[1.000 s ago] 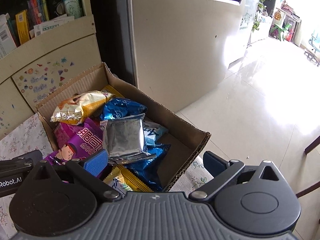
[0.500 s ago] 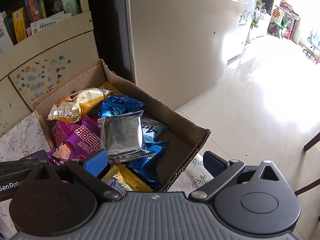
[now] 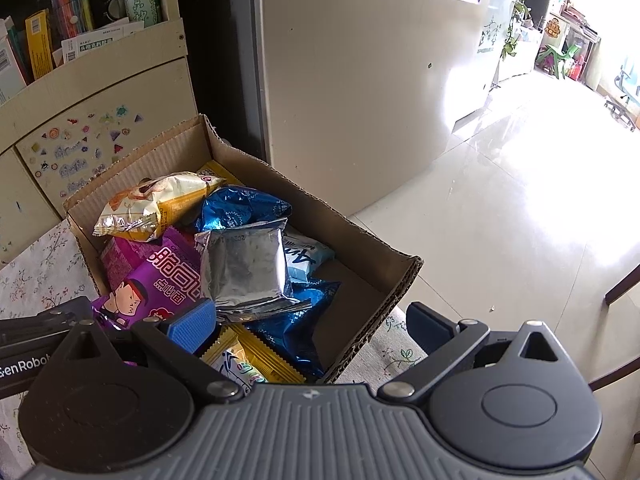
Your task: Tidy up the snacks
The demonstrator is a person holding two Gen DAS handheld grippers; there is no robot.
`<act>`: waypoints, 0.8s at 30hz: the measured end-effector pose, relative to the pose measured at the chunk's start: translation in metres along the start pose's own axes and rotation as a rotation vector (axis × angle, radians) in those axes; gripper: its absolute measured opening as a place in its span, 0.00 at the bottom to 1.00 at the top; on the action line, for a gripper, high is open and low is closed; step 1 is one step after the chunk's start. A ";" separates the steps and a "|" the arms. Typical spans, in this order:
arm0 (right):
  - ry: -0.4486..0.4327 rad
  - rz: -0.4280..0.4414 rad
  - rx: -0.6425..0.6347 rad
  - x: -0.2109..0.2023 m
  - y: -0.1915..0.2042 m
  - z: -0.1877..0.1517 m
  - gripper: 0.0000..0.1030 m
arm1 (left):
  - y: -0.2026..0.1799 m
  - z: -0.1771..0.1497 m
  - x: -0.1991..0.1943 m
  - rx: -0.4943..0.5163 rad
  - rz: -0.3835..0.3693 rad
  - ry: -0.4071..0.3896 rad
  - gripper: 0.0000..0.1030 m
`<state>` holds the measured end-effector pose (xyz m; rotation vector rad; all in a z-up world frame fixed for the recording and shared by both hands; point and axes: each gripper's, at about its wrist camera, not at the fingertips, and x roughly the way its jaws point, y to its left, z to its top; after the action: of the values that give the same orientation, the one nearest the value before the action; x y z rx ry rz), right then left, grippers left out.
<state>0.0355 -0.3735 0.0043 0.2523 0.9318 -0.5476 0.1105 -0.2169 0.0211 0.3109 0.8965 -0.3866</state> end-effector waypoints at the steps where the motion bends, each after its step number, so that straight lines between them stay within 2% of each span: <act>1: 0.000 -0.001 -0.001 0.000 0.000 0.000 1.00 | 0.000 0.000 0.000 0.002 0.001 -0.001 0.98; 16: -0.022 -0.002 -0.032 -0.007 0.009 -0.005 1.00 | 0.007 -0.007 -0.010 0.008 0.038 -0.012 0.98; 24: -0.050 0.047 -0.086 -0.022 0.025 -0.019 1.00 | 0.029 -0.025 -0.028 -0.026 0.081 -0.015 0.98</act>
<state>0.0258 -0.3370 0.0101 0.1812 0.8965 -0.4676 0.0905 -0.1756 0.0318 0.3193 0.8713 -0.3022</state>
